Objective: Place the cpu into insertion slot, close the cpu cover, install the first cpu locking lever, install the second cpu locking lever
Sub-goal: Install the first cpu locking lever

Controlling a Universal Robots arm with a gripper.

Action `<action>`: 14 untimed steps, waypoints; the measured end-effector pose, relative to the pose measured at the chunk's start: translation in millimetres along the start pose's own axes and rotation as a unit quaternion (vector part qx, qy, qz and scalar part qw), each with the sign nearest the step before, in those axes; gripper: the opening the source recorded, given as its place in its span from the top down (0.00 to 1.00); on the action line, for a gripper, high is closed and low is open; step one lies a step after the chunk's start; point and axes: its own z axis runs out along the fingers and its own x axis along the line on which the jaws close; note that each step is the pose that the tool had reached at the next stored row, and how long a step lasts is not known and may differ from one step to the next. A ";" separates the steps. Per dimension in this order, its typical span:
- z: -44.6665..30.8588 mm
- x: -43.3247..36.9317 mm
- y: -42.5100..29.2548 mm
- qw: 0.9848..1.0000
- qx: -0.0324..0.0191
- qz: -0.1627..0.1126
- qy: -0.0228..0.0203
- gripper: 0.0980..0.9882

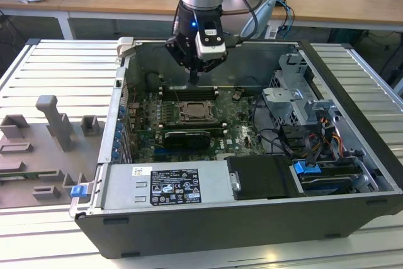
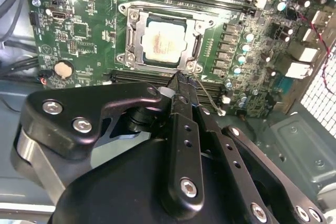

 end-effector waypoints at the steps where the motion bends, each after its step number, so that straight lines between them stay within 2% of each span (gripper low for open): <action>1: 0.0 0.0 0.0 1.000 0.000 -0.005 0.000 0.99; 7: 0.0 0.0 0.0 0.999 0.001 -0.034 0.001 0.99; 14: 0.0 0.0 0.0 0.996 0.003 -0.084 0.003 0.99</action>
